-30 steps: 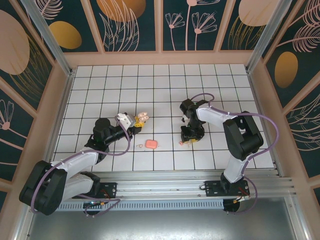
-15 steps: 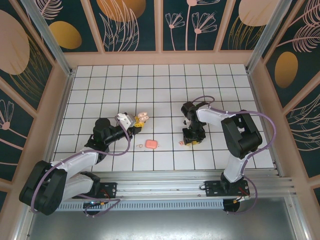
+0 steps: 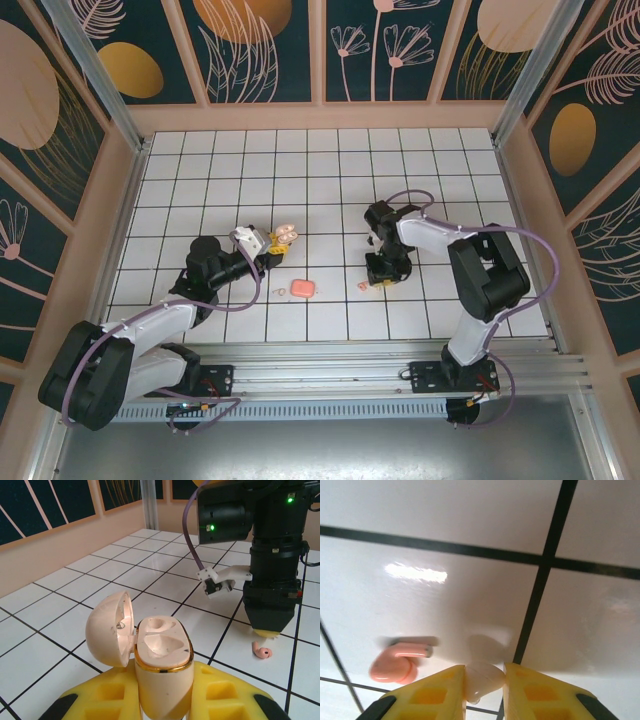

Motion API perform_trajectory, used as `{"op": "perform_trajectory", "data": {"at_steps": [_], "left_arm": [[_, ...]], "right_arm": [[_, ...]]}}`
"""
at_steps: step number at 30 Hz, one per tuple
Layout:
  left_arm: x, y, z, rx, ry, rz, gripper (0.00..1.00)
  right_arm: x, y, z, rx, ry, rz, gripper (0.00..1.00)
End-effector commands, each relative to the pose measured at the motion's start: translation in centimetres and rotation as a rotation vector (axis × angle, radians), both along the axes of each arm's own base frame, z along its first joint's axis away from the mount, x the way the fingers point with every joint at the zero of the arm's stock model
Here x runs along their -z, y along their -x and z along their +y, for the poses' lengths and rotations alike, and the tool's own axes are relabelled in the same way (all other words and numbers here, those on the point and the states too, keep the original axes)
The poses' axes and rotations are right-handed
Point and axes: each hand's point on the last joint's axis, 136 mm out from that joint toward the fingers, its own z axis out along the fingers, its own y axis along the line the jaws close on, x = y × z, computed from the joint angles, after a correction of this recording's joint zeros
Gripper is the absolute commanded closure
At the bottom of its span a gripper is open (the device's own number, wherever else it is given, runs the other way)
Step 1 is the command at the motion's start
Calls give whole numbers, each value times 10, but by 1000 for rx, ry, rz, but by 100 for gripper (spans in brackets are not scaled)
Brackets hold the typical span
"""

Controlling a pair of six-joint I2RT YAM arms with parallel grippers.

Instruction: Insert the wireless bluetooth earbuds into the charging case

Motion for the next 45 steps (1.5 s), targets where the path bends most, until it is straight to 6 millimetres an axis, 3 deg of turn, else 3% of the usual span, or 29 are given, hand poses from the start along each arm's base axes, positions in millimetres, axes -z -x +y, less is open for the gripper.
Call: {"op": "perform_trajectory", "data": {"at_steps": [1, 7, 13, 21, 27, 34, 40, 45], "left_arm": [[-13, -1, -3, 9, 22, -27, 95], [-14, -1, -4, 11, 35, -27, 95], [-30, -7, -12, 36, 92, -17, 96], [-44, -11, -19, 73, 144, -19, 96], [-53, -12, -22, 88, 173, -15, 96], [-65, -15, -23, 86, 211, -9, 96], [-70, -15, -25, 100, 219, -22, 96], [-80, -10, -24, 106, 236, -53, 96]], "right_arm": [[-15, -13, 5, 30, -47, -86, 77], [-37, -30, 10, 47, -86, -193, 77], [-107, -79, 42, 41, -285, -488, 77], [-185, -113, 82, -77, -505, -738, 77], [-234, -111, 110, -229, -679, -891, 77], [-253, -84, 140, -435, -743, -977, 77], [-267, -80, 143, -449, -780, -1045, 77], [-283, -65, 148, -493, -846, -1099, 77]]}}
